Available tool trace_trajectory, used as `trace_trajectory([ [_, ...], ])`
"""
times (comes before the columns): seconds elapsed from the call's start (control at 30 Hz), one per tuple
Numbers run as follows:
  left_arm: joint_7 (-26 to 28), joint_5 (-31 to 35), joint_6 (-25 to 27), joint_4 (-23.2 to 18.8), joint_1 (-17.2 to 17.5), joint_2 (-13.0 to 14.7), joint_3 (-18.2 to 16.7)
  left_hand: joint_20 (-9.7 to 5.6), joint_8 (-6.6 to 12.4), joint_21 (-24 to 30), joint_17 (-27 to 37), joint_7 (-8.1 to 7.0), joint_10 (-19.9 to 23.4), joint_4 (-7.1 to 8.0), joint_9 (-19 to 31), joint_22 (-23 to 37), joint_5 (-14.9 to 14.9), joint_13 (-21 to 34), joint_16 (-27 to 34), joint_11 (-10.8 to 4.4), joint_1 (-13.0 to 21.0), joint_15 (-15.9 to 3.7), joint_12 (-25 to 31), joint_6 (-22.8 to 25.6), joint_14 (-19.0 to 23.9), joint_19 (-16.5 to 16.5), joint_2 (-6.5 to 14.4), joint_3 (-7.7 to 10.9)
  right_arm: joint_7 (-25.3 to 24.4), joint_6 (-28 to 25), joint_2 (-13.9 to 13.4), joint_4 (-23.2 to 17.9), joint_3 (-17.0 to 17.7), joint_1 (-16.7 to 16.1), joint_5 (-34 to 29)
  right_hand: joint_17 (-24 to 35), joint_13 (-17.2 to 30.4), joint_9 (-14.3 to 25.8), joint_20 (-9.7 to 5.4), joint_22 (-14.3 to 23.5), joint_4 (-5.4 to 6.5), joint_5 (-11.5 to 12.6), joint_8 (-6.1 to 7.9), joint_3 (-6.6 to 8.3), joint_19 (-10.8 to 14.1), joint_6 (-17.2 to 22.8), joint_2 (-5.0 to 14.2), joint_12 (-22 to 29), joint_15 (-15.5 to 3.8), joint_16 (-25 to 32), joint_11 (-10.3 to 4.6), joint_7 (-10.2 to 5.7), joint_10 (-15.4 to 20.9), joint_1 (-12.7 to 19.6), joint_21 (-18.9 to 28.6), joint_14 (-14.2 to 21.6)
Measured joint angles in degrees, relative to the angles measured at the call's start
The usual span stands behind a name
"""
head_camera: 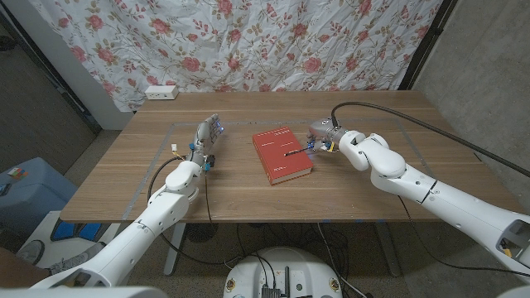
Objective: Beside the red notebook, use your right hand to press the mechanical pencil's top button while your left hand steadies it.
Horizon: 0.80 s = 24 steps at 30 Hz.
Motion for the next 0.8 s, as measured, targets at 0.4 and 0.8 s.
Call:
trace_trajectory([
  [0.4, -0.1, -0.4, 0.7, -0.7, 0.1, 0.5, -0.2, 0.00, 0.00, 0.0, 0.0, 0.00, 0.0, 0.00, 0.0, 0.0, 0.0, 0.0, 0.0, 0.00, 0.0, -0.31, 0.0, 0.0, 0.3, 0.0, 0.0, 0.00, -2.2, 0.4, -0.6, 0.1, 0.2, -0.8, 0.0, 0.5, 0.0, 0.3, -0.21, 0.0, 0.54, 0.0, 0.76, -1.04, 0.2, 2.4, 0.98, 0.0, -0.12, 1.1, -0.07, -0.20, 2.2, 1.0, 0.0, 1.1],
  [0.8, 0.0, -0.5, 0.9, -1.3, 0.5, 0.7, -0.3, 0.00, 0.00, 0.0, 0.0, 0.00, 0.0, 0.00, 0.0, 0.0, 0.0, 0.0, 0.0, 0.00, 0.0, -0.30, 0.0, 0.0, 0.3, 0.0, 0.0, 0.00, -4.3, 1.0, -1.2, 0.1, 0.4, -1.5, -0.2, 1.1, 0.3, 0.5, -0.12, 0.0, 0.69, 0.0, 1.54, -2.28, 0.9, 4.5, 1.54, 0.4, -0.02, 2.7, -0.09, 0.07, 5.2, 1.5, 0.0, 2.7],
])
